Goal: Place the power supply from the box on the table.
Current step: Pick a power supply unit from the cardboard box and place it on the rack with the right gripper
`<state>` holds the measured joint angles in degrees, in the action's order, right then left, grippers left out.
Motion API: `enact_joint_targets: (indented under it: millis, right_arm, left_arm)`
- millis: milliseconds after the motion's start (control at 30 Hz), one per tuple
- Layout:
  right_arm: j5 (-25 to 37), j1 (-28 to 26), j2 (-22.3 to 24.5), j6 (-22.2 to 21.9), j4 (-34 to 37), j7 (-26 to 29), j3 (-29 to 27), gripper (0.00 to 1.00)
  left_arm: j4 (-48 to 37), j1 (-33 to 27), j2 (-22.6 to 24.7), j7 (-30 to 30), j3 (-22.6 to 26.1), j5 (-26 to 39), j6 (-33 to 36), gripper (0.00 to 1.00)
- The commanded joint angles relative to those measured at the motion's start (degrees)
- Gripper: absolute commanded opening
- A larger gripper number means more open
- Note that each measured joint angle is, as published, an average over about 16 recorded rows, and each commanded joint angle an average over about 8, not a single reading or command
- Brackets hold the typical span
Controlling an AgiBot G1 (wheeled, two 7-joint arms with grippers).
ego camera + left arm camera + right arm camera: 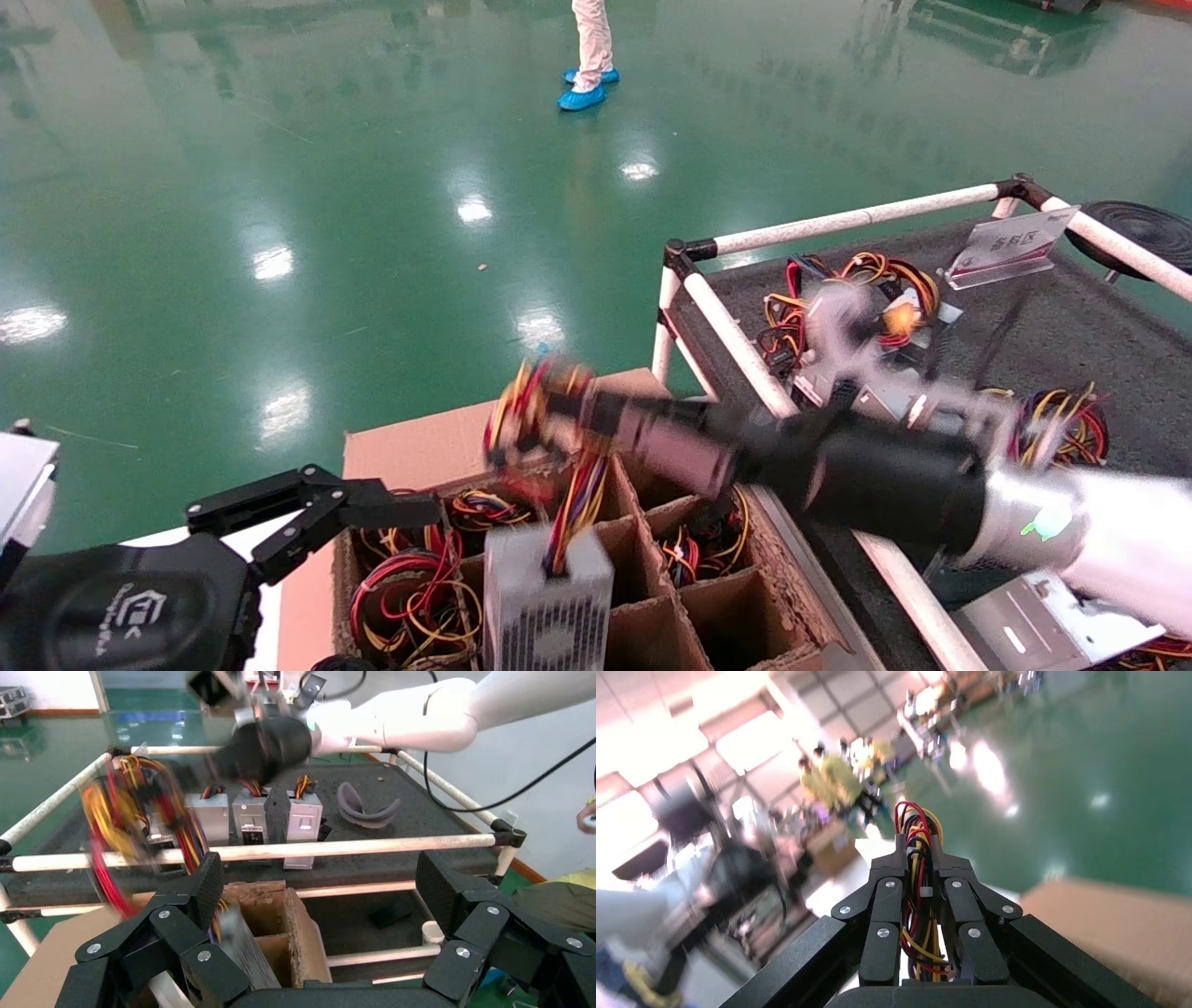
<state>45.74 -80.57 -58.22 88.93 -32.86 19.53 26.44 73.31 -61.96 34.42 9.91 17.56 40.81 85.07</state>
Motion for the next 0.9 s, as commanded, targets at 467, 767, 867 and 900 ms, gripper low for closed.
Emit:
enact_joint_targets:
  millis: [467, 767, 867, 900]
  right_arm:
    - [-1.73, -11.38, 1.32, -5.82, 0.84, 3.97, -2.36, 0.0]
    - [2.11, -18.93, -2.65, -12.31, 15.51, -3.5, -1.47, 0.0]
    - [2.99, -21.32, -4.75, -17.81, 20.34, -5.96, -1.38, 0.0]
    - [3.21, -22.07, -5.5, -19.89, 21.78, -6.75, -1.39, 0.0]
  left_arm:
    - [0.0, -0.01, -0.01, -0.02, 0.04, -0.02, -0.01, 1.0]
    - [0.0, -0.01, -0.02, -0.03, 0.06, -0.04, -0.02, 1.0]
    - [0.0, -0.01, -0.03, -0.03, 0.06, -0.04, -0.03, 1.0]
    - [0.0, -0.02, -0.03, -0.03, 0.07, -0.05, -0.03, 1.0]
